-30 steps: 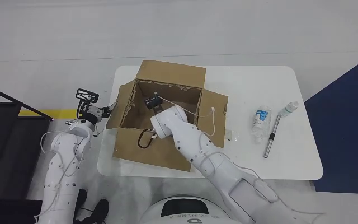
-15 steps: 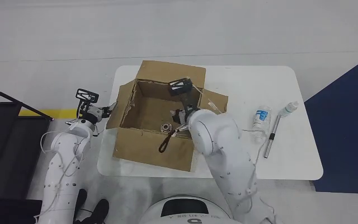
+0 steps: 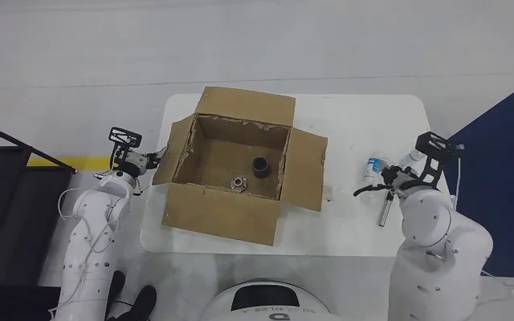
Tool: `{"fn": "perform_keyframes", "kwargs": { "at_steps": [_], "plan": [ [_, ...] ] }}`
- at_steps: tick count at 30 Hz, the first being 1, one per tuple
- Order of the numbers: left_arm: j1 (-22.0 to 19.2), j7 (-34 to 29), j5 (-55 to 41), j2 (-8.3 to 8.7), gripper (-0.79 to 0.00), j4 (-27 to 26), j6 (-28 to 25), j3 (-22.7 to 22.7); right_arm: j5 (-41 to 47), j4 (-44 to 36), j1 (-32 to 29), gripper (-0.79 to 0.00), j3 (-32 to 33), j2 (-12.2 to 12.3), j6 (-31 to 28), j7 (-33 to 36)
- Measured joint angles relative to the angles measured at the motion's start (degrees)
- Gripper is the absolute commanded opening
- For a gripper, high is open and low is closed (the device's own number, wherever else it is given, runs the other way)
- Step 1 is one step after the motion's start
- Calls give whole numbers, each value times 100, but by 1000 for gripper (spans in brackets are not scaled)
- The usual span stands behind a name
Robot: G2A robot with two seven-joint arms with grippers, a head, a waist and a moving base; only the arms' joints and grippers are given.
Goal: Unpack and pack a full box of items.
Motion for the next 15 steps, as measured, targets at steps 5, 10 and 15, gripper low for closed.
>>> {"fn": "perform_keyframes", "kwargs": {
  "at_steps": [5,10,15],
  "plan": [
    [0,0,0,0,0,0,0,0,-91,790,-109,-409,620,55,-69,-50],
    [0,0,0,0,0,0,0,0,-604,1674,223,-413,548,128,-461,62],
    [0,0,0,0,0,0,0,0,-732,2426,674,-425,549,172,-442,186]
  ]
}}
